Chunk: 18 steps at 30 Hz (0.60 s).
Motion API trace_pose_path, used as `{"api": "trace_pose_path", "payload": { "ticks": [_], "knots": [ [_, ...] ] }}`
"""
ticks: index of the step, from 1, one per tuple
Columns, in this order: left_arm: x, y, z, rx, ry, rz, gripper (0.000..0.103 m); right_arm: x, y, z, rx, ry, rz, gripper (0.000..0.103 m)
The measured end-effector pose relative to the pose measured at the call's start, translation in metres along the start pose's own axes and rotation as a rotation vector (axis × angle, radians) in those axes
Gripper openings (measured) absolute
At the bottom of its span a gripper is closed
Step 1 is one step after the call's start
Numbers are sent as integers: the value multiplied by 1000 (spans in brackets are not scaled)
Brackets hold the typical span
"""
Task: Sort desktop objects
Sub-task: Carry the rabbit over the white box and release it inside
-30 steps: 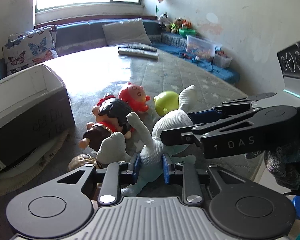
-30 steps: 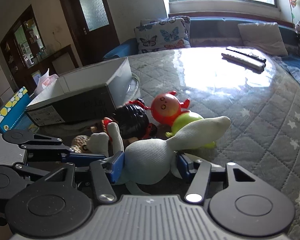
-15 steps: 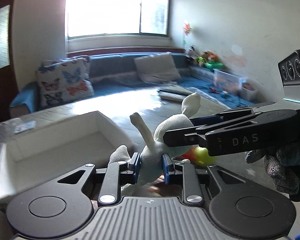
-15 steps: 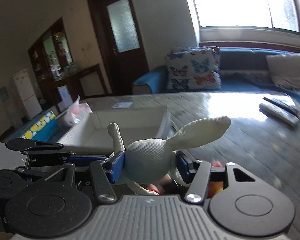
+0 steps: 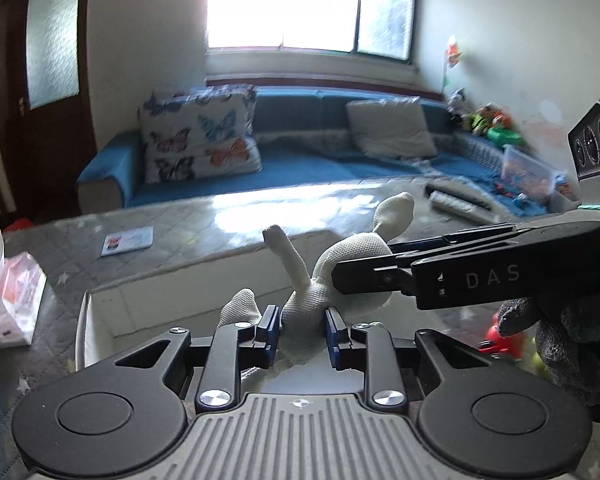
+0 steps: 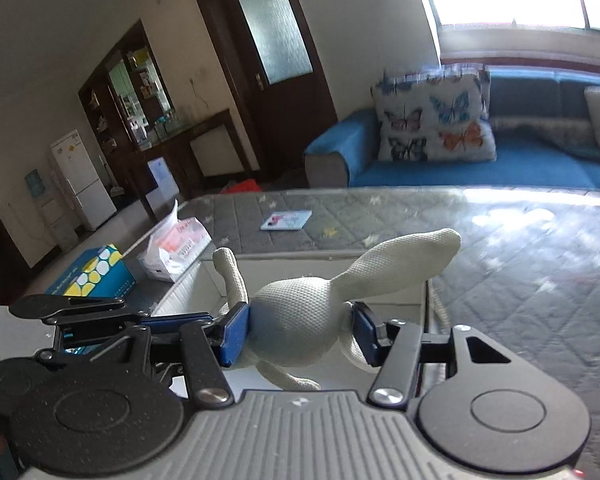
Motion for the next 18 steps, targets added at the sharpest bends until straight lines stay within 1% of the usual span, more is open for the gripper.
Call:
{"api": "trace_pose_path", "payload": {
  "ticks": [2, 5, 8, 11, 18],
  "knots": [
    [9, -10, 8, -3, 20, 33, 28, 5, -20, 1, 1, -6, 39, 56],
    [21, -24, 16, -3, 45, 73, 32, 14, -41, -2, 6, -10, 90, 56],
    [31, -31, 22, -10, 68, 107, 34, 22, -54, -3, 15, 3, 121, 56],
    [36, -33, 27, -12, 89, 123, 34, 29, -65, -2, 24, 11, 152, 56],
    [38, -27, 34, -36, 123, 124, 32, 36, -73, 0, 51, 45, 177, 59]
  ]
}}
Point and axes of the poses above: each gripper's, at about its wrist camera, not at the fingertips, and y roughly against the way its jaws point, z to its left, x to its underside, the point moved 10 cm from there along -y, roughly the way its jaws point, and after that the axes turned 8 degrees about x, right-handed, at the moved point
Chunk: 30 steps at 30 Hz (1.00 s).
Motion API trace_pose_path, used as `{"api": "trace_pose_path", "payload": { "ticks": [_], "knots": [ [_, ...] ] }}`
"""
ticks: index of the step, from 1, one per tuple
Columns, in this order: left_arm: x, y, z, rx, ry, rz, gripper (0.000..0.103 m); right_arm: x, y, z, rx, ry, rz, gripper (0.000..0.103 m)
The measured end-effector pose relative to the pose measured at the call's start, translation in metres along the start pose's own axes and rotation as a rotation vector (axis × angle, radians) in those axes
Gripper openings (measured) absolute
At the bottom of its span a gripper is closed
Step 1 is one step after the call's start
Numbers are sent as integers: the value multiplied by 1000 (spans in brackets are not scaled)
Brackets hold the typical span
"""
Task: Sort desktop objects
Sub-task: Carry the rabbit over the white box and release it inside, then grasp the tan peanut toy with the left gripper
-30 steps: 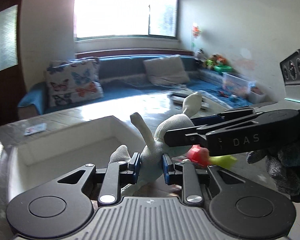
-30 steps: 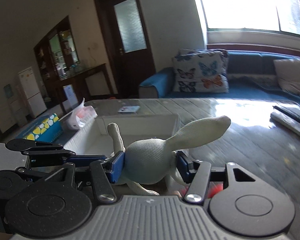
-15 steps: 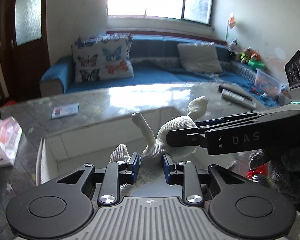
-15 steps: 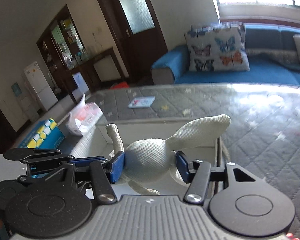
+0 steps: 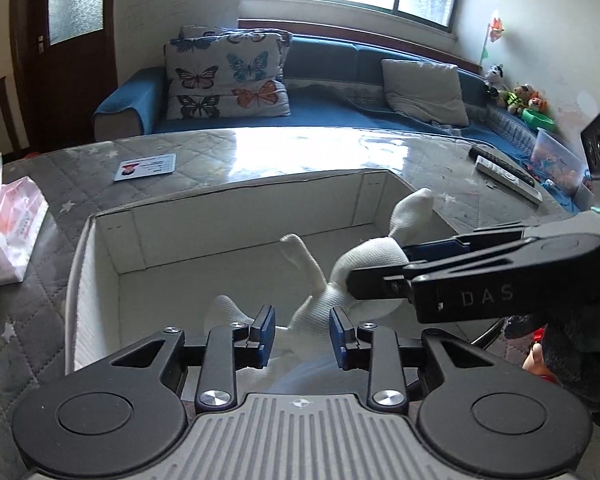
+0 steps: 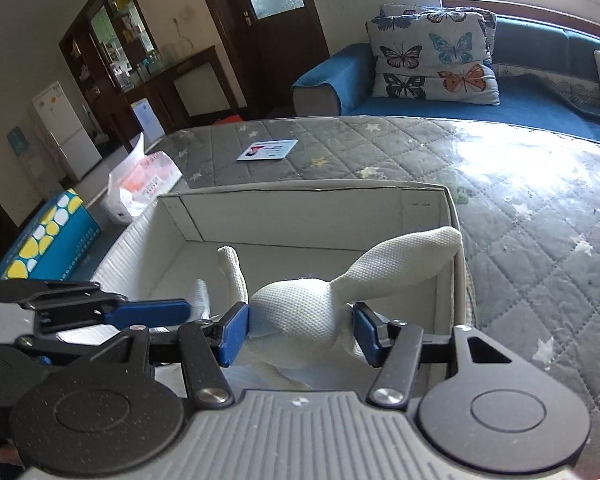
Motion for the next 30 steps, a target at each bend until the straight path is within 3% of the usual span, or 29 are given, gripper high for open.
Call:
{"api": "trace_pose_path", "payload": {
  "ticks": [8, 16, 30],
  "knots": [
    [-1, 17, -4, 3, 16, -32, 32, -3, 8, 5, -3, 22, -8, 63],
    [3, 40, -21, 11, -3, -74, 32, 0, 47, 10, 5, 74, -59, 63],
    [41, 73, -81, 95, -26, -89, 32, 55, 127, 3, 40, 159, -104, 63]
  ]
}}
Point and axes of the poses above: each gripper's, at about its wrist camera, not at the fingertips, and y roughly against the way its jaws point, z to its left, x to its underside, the point moved 10 cm from there along -y, roughly the way its jaws point, and after that the axes turned 8 degrees about x, right-handed, at the moved point
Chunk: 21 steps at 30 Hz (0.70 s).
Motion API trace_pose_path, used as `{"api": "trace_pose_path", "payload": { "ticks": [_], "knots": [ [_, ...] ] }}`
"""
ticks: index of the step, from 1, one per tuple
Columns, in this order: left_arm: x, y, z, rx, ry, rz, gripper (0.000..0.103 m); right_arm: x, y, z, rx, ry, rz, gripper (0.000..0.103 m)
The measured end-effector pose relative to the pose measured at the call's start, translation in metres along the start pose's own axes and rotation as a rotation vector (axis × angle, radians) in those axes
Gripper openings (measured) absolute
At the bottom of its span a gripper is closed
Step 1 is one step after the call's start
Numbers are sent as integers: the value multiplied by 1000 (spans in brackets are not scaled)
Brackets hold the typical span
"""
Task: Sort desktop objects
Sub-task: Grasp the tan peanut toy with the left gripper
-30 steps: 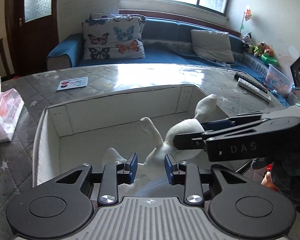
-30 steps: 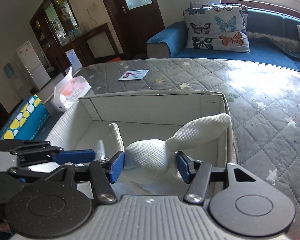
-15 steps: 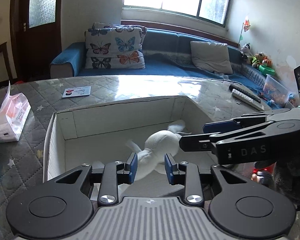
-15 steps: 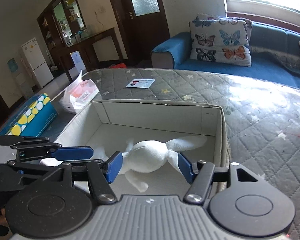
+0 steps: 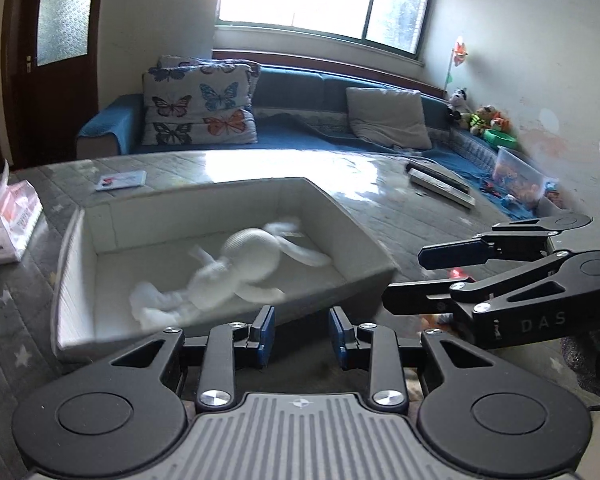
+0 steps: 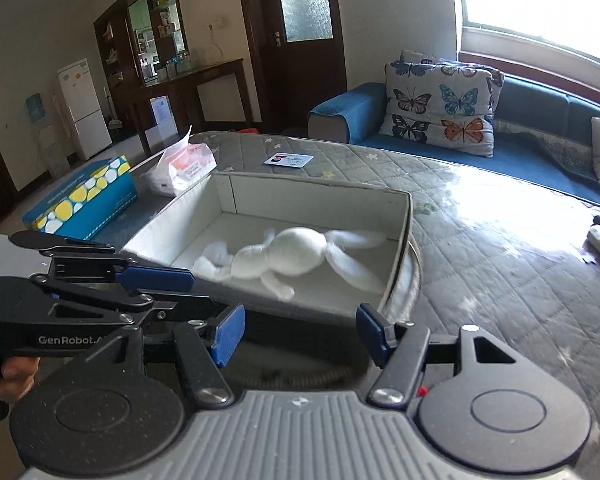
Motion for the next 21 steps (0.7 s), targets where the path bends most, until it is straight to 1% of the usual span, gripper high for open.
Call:
{"api": "trace_pose_path", "payload": {
  "ticks": [5, 10, 17, 21],
  "knots": [
    [20, -2, -17, 48, 33, 20, 32, 27, 24, -1, 6, 8, -3, 63],
    [42, -6, -33, 85, 52, 46, 32, 57, 38, 3, 14, 30, 8, 63],
    [57, -7, -47, 163, 120, 69, 32, 96, 42, 13, 9, 49, 43, 63],
    [63, -12, -55, 186, 138, 85, 32, 109, 39, 18, 2, 53, 58, 63]
  ]
}}
Point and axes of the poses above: each gripper's, at about its wrist camera, not at the fingertips, and y roughly against the way its jaws point, z to its left, x to its underside, the point moved 10 cm from there along -y, roughly the way its jaws point, and after that the axes turned 8 degrees about x, right-handed, at the moved point
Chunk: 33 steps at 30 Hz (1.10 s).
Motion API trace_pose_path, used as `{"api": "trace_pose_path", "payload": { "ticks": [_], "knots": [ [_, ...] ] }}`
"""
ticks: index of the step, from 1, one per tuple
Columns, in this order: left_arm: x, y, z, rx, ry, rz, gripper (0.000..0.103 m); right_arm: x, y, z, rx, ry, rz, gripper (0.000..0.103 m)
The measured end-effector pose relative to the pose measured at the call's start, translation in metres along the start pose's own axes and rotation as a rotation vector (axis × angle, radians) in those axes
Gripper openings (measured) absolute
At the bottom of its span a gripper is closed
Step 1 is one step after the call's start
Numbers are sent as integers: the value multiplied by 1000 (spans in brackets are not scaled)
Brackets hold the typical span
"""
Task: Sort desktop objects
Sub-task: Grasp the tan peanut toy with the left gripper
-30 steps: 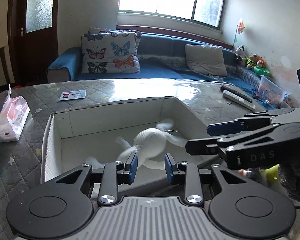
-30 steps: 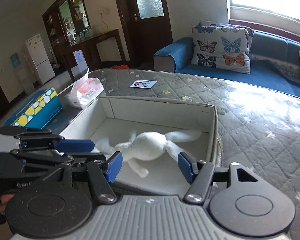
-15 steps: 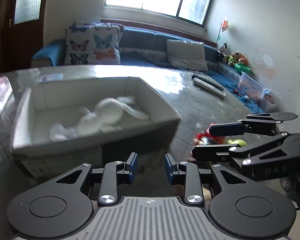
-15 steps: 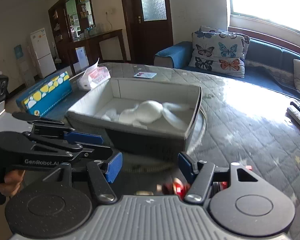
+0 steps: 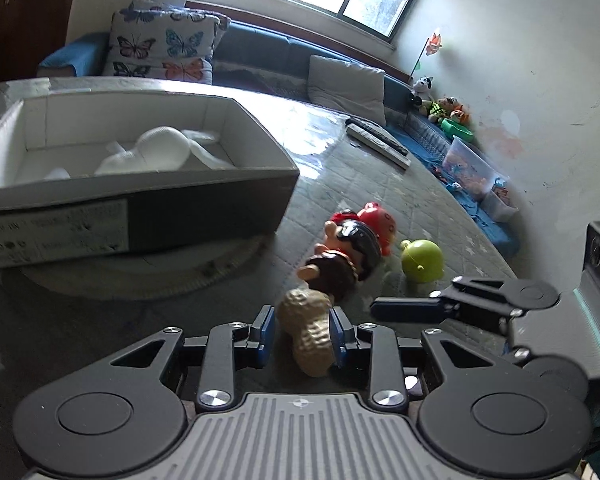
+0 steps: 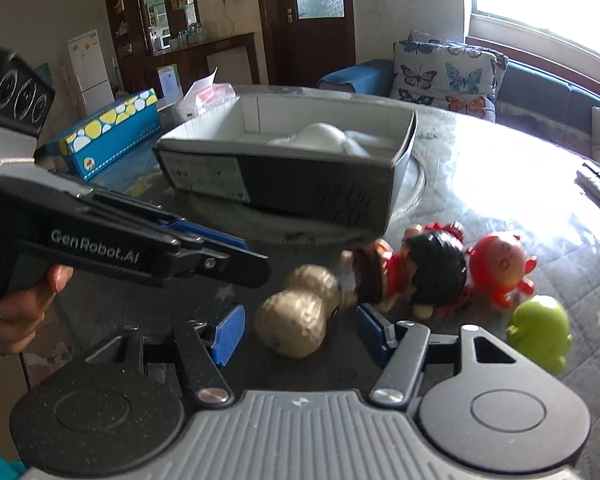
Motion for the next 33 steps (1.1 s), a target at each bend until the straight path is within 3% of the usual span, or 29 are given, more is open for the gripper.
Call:
{"api": "trace_pose_path", "payload": {
  "ticks": [18, 25, 33],
  "knots": [
    [4, -22, 0, 40, 91, 58, 32, 10, -22, 5, -28, -26, 23, 62],
    [6, -26, -2, 57, 108, 72, 33, 9, -22, 7, -23, -19, 15, 51],
    [7, -27, 2, 71, 157, 74, 36, 10, -22, 6, -15, -26, 11, 48]
  ]
}}
Point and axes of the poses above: each gripper's, at about its wrist camera, not at the fingertips, and y roughly against the way its jaws point, z to its left, x to its underside, the point moved 10 cm from there along -y, roughly the way its jaws point, and after that the axes turned 8 degrees about x, right-handed, at the moved point
